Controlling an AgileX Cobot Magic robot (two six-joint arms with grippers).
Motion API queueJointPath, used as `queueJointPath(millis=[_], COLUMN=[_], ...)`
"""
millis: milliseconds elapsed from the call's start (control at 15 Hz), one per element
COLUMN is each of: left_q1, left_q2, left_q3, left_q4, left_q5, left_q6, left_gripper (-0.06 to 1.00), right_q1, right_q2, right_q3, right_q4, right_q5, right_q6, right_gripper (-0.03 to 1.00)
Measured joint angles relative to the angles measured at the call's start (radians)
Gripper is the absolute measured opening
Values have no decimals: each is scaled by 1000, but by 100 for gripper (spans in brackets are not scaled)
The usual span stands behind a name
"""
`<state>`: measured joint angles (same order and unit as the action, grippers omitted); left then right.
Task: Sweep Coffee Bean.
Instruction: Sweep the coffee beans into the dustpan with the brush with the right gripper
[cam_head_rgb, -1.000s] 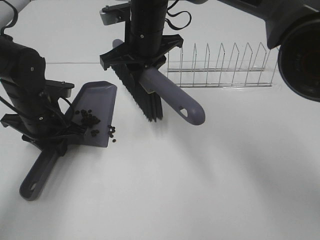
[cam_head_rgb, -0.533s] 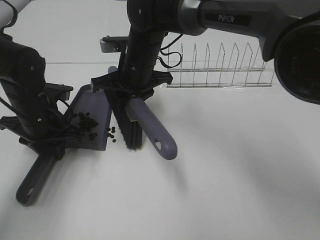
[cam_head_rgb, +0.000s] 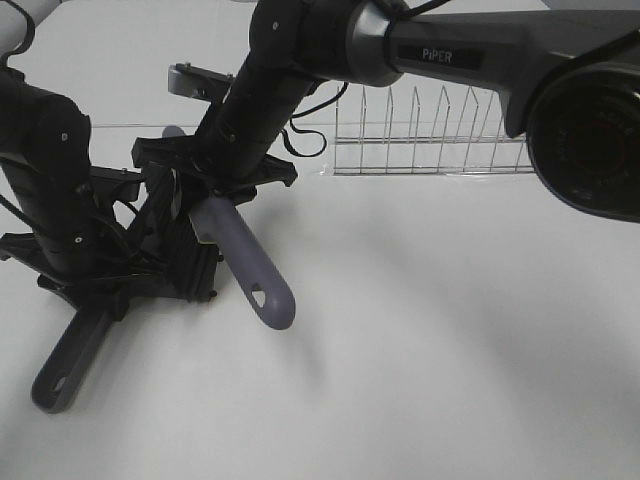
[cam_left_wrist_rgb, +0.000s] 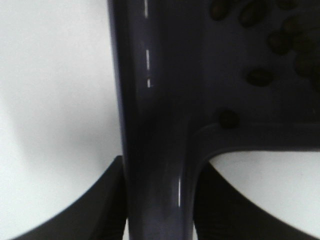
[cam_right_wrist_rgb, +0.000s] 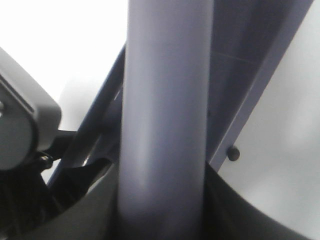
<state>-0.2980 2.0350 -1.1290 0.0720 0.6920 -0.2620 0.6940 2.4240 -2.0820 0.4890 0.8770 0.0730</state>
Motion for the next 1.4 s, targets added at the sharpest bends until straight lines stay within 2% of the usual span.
queueJointPath(millis=[133, 267, 400, 467, 600, 733, 1000, 1200, 1400], left_q1=[0, 0, 0, 0, 0, 0, 0, 0, 0], left_q2=[0, 0, 0, 0, 0, 0, 0, 0, 0], left_q3=[0, 0, 0, 0, 0, 0, 0, 0, 0], left_q4=[0, 0, 0, 0, 0, 0, 19, 21, 22], left_q5=[0, 0, 0, 0, 0, 0, 36, 67, 67], left_q6=[0, 0, 0, 0, 0, 0, 0, 0, 0], left_gripper=[36, 36, 36, 36, 36, 36, 36, 36, 36], right_q1=[0, 0, 0, 0, 0, 0, 0, 0, 0], right_q2=[-36, -87, -111, -112, -111, -111, -112, -111, -111], right_q3=[-16, -24, -26, -26, -26, -26, 48, 166, 212], right_q4=[-58, -188, -340, -371, -520, -578, -529, -428, -366], right_q5=[2, 23, 83, 103, 210, 254, 201, 96, -42], right_q6=[-4, 3, 36, 44, 66, 90, 123, 135, 140], right_gripper=[35, 35, 35, 35, 35, 35, 35, 35, 35])
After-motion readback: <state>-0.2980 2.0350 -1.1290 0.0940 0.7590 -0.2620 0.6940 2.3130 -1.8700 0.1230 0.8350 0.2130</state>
